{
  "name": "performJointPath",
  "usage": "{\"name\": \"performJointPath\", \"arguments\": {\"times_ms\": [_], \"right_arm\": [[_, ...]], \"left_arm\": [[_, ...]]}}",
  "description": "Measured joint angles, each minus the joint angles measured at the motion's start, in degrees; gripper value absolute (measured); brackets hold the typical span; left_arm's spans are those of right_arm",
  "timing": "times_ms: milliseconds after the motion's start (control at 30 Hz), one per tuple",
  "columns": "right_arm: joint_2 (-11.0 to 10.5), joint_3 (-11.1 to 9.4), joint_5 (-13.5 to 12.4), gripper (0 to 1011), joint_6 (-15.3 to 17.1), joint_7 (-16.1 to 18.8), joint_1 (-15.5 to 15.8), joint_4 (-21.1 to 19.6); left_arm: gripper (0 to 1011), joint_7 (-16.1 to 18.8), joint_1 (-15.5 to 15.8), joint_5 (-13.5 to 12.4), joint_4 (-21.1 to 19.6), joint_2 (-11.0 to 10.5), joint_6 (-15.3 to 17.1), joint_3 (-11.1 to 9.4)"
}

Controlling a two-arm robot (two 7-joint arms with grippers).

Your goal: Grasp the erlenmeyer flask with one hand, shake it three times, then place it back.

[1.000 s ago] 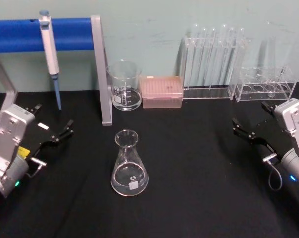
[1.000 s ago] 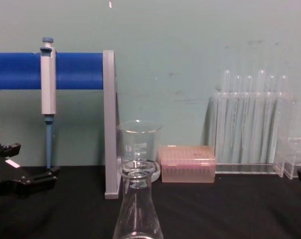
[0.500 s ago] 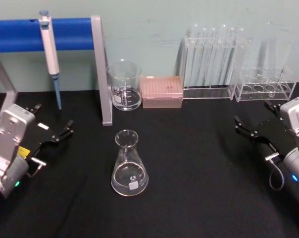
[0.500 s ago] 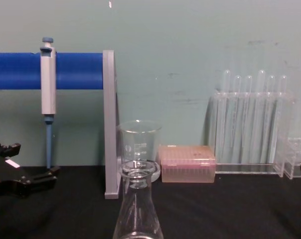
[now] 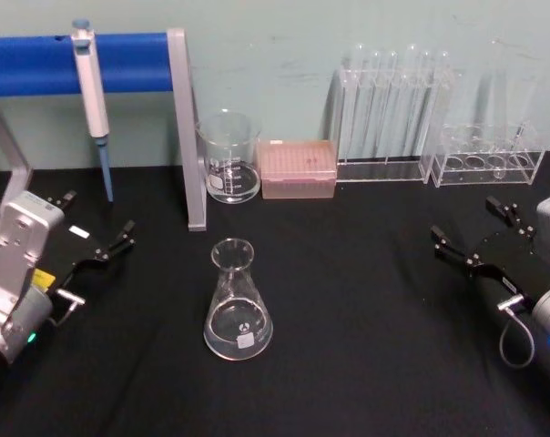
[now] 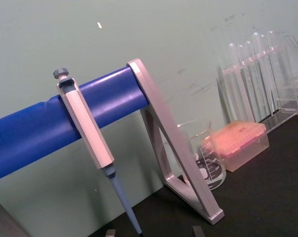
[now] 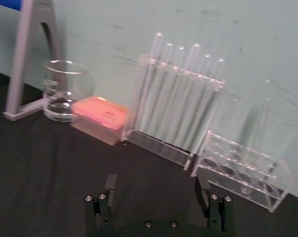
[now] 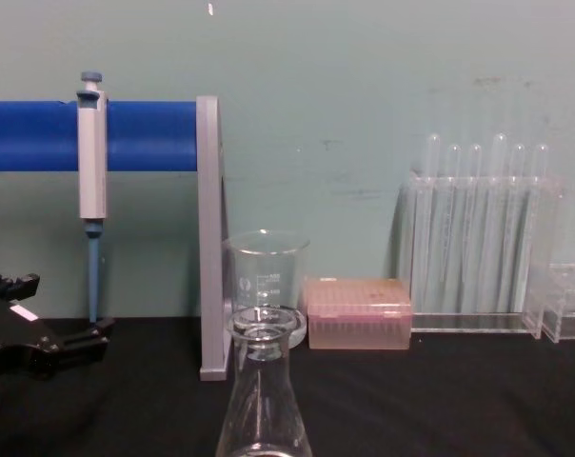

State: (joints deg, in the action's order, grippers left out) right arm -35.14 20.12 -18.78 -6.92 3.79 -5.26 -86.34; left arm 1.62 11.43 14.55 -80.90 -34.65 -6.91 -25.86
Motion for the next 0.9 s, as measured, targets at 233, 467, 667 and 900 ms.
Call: {"name": "performJointPath", "arguments": {"times_ms": [233,467,667,900], "right_arm": [[-1.2,-0.9,-1.4,1000,-0.1,3.9,1.9,-2.9],[-1.9,-1.3,-2.7,1000,-1.1,8.9,3.4,-5.5],[-1.9,-1.0,-3.2,1000,-2.1,12.4,3.9,-6.5],[-1.1,-0.3,-3.6,1000,-3.0,16.5,4.0,-7.0]], "left_arm": [[1001,0.0,0.0,0.0,0.0,0.0,0.0,0.0],[1001,0.0,0.0,0.0,0.0,0.0,0.0,0.0],[1001,0.0,0.0,0.0,0.0,0.0,0.0,0.0],[1001,0.0,0.0,0.0,0.0,0.0,0.0,0.0]]}}
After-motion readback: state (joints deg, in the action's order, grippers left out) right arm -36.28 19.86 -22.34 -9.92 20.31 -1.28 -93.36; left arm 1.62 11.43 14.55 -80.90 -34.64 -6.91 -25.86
